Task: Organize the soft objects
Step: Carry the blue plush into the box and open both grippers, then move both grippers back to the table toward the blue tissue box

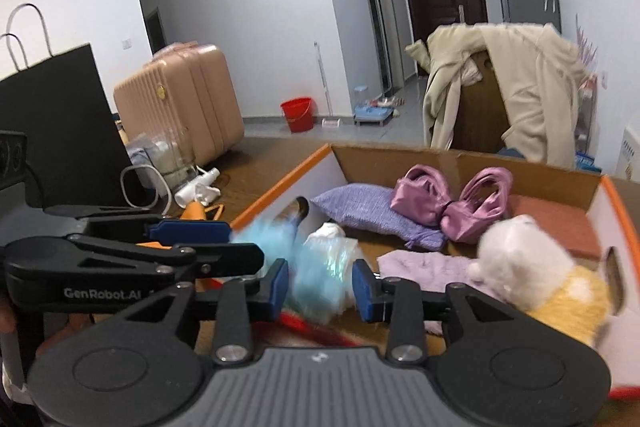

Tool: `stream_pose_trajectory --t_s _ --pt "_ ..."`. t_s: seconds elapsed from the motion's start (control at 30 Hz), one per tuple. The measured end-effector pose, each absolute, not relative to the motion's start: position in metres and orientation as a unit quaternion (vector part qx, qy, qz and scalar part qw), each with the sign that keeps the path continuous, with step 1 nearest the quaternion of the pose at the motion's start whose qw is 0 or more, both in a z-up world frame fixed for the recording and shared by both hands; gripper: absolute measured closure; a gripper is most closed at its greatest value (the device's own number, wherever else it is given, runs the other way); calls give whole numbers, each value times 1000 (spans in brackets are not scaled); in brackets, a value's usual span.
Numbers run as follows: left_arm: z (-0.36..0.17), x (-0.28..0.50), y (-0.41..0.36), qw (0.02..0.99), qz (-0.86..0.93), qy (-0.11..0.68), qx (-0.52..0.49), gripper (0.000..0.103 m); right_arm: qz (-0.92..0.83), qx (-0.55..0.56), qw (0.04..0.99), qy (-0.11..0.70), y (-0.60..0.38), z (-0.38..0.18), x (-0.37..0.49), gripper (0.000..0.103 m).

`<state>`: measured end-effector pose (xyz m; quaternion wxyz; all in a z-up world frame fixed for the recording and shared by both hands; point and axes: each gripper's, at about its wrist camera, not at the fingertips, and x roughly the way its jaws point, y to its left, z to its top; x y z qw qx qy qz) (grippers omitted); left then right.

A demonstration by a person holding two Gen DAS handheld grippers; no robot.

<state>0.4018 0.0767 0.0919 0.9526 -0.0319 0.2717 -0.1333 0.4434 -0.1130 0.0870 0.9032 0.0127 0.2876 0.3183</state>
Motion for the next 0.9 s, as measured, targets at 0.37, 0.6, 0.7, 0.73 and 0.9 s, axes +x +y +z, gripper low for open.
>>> stream_pose_trajectory --t_s 0.37,0.6,0.7,0.73,0.9 --pt "132 281 44 965 -168 199 -22 43 305 -13 929 207 -167 138 316 59" --pt "115 194 29 976 -158 153 -3 32 283 -24 941 181 -202 130 221 49" --pt "101 162 27 979 -142 146 1 30 272 -13 944 186 -218 115 182 49" --pt "95 152 27 979 -142 149 -5 28 269 -7 944 190 -222 109 172 48" --pt "58 119 32 976 -127 172 -49 26 216 -3 957 195 -235 69 116 40"
